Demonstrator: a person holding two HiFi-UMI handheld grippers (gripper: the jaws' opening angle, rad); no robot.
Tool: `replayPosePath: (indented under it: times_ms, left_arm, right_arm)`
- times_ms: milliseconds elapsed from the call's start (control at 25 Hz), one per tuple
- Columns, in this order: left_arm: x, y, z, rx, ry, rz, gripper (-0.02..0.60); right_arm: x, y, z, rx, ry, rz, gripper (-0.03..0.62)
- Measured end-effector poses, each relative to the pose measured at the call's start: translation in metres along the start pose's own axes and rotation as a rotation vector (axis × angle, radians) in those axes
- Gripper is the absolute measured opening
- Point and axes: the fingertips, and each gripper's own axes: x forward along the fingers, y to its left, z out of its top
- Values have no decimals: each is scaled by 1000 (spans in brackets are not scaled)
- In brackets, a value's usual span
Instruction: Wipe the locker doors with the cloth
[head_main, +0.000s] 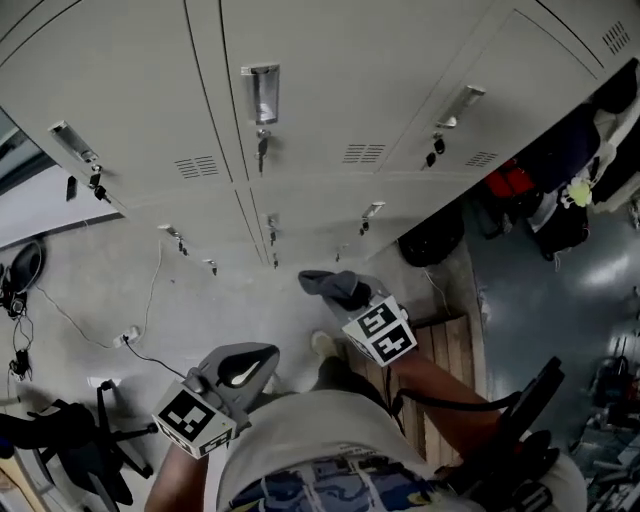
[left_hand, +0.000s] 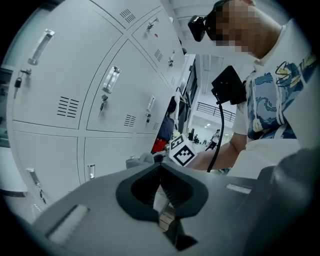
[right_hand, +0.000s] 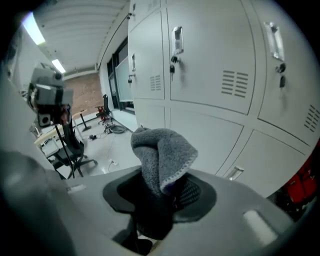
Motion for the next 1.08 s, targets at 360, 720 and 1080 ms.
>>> replayPosePath:
  times_ms: [360, 720, 1080]
  left_arm:
    - [-64, -22, 12, 60, 6, -93, 9]
    - [-83, -44, -25, 73, 28, -167, 12]
    - [-59, -28, -22, 89, 19, -214, 18]
  right_arm:
    - [-92, 88, 64, 82, -181, -8, 147]
    - [-121, 139, 58, 150, -289, -5, 147]
    - [-111, 134, 62, 159, -319, 4, 147]
